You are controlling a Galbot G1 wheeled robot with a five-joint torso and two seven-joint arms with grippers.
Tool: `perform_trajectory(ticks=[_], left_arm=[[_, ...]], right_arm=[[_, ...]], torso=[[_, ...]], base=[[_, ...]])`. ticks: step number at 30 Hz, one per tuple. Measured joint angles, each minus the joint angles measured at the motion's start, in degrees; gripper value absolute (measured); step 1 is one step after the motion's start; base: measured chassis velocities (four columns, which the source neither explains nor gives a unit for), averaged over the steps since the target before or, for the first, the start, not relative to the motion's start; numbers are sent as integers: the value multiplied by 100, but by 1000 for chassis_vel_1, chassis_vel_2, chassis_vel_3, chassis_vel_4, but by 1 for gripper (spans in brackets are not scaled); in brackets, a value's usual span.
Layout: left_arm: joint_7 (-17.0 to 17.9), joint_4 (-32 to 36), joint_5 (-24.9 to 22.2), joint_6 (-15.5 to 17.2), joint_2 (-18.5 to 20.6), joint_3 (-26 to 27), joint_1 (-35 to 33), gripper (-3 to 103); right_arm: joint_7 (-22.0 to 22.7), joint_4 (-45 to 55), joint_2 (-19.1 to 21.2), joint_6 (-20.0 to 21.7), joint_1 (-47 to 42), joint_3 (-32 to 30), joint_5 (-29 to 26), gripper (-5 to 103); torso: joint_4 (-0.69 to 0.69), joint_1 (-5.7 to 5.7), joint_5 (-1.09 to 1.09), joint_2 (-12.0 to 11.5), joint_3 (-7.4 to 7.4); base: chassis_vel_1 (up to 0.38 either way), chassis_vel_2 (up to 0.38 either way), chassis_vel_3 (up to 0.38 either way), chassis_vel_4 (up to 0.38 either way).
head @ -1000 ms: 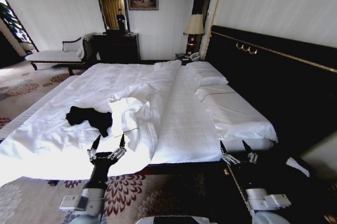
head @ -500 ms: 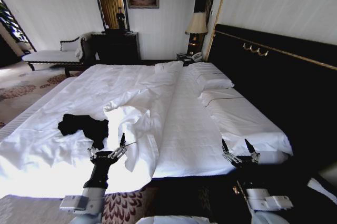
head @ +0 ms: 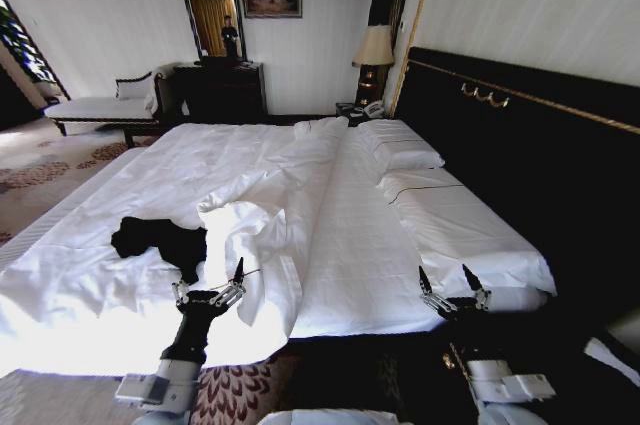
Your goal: Fold the clothes on the bed.
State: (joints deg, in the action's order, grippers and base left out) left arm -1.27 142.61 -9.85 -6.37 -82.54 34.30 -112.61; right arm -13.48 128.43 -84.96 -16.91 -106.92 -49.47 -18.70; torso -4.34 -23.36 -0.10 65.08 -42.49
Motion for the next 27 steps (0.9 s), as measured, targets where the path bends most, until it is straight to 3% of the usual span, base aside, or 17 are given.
perform_trajectory(ticks=[11,27], left_arm=[[-28,58,-244,165,-14,222,-27,100],[-25,64,-163,153,-24,273,-70,100]], right_arm=[[-3,1,49,-7,13,-15,-81,100],[15,-124,137,-13,101,-12,-192,100]], torso=[[0,0,0,0,0],[0,0,0,0,0]], base=[[124,117,-118,-127],[222,211,-227,-229]])
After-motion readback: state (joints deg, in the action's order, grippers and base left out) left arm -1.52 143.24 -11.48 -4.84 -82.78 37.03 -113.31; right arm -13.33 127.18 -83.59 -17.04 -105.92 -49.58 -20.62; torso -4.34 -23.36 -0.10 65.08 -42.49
